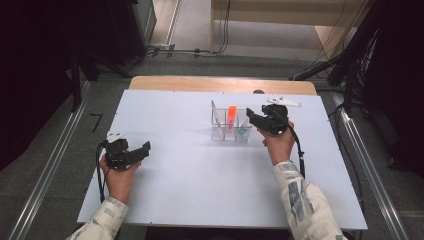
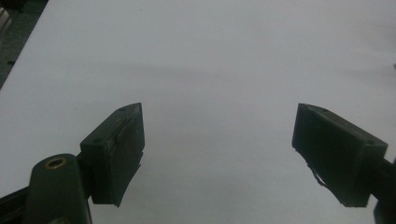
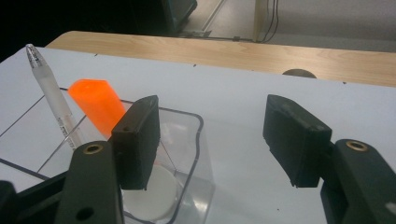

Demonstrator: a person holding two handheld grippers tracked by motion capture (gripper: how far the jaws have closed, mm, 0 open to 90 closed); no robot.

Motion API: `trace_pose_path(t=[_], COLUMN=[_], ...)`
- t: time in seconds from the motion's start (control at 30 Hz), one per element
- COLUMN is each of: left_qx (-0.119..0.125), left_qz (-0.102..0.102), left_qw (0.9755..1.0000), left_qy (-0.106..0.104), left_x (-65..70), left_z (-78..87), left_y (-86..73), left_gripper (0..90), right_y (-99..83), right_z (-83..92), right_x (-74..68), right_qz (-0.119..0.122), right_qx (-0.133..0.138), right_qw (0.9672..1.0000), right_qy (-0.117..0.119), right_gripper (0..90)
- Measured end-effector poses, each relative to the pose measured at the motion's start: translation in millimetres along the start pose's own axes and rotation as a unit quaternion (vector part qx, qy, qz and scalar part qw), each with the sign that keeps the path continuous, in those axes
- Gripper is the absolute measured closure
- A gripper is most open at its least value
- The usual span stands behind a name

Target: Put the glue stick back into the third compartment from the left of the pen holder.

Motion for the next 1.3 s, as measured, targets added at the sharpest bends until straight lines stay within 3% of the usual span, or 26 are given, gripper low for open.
trace_pose_path(t=[0.47,1.3], left_qx=[-0.002,-0.004], left_qz=[-0.003,-0.007], left_qw=[1.0000,1.0000], left_qy=[0.001,0.004], left_x=[0.0,2.3], left_z=[0.3,-1.7], left_y=[-0.4,-1.8], left_gripper=[17.7,17.7], right_y=[-6.9,-35.4], right_z=[16.6,56.5], right_x=[17.3,47.8], right_qz=[-0.005,0.003], right_qx=[0.006,-0.012], right_qw=[0.9999,0.9997], right_qy=[-0.008,-0.020], right_gripper=[33.7,26.8])
Point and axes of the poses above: each handheld gripper's, and its own axes: z roughly backward along the jaws, y roughly out of its top, x roughly to its right, the point moved 7 cm from there along -z, roughly forward along the jaws, and after that the axes turned 11 degrees about x, right-handed, at the moved point
